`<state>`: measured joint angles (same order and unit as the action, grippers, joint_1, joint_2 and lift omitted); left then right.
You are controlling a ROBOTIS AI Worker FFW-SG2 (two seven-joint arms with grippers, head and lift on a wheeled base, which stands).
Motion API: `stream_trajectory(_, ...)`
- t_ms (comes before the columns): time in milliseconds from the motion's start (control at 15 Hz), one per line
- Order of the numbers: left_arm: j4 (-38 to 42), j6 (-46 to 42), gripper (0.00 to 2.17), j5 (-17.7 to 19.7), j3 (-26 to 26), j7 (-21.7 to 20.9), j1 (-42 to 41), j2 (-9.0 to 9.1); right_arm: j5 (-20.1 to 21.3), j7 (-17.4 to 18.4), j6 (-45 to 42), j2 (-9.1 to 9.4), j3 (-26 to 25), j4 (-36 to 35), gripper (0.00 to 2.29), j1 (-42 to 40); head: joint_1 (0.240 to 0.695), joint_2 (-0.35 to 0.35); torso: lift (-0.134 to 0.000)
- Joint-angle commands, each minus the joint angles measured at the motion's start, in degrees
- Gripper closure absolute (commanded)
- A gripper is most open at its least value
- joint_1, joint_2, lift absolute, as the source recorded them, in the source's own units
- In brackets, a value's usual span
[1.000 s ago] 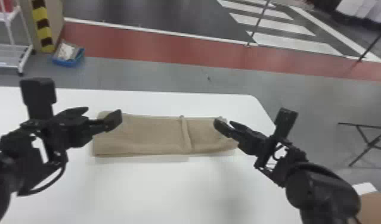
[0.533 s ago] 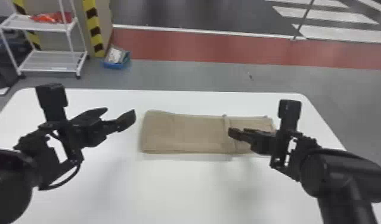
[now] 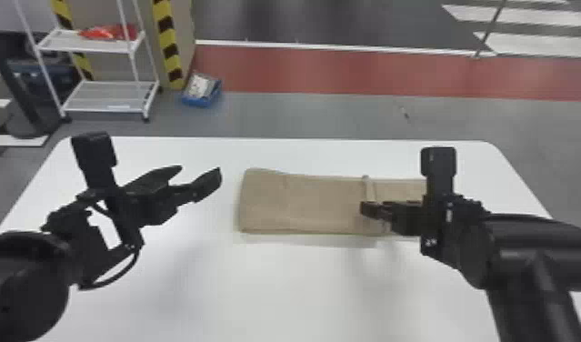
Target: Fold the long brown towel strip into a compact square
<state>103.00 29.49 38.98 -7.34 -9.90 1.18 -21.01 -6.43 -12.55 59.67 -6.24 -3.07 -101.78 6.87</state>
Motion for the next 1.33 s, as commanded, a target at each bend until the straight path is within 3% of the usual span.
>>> stream_trajectory(0, 0.09, 0.00, 0.02, 0.13, 0.48, -0.21, -0.39, 0.00, 0.11, 0.07, 0.23, 0.00, 0.52, 1.68, 0.58, 0.69, 0.695, -0.074, -0.124)
stream_trajectory(667, 0.09, 0.00, 0.02, 0.66, 2.15, -1.26, -1.18, 0.00, 0.02, 0.86, 0.06, 0.00, 2.19, 3.87, 0.76, 2.36, 0.695, -0.047, -0.124)
stream_trajectory(733, 0.18, 0.00, 0.02, 0.66, 2.07, -1.26, -1.18, 0.00, -0.16, 0.95, 0.06, 0.00, 2.10, 3.87, 0.75, 2.36, 0.695, -0.047, -0.124)
stream_trajectory(867, 0.27, 0.00, 0.02, 0.66, 2.07, -1.26, -1.18, 0.09, -0.42, 1.21, 0.23, -0.09, 2.01, 3.87, 0.45, 2.36, 0.695, -0.047, -0.124)
stream_trajectory(1267, 0.36, 0.18, 0.02, 0.66, 1.98, -1.17, -1.27, 0.09, -0.51, 1.12, -0.12, -0.35, 2.01, 4.05, 0.48, 3.50, 0.695, -0.053, -0.124)
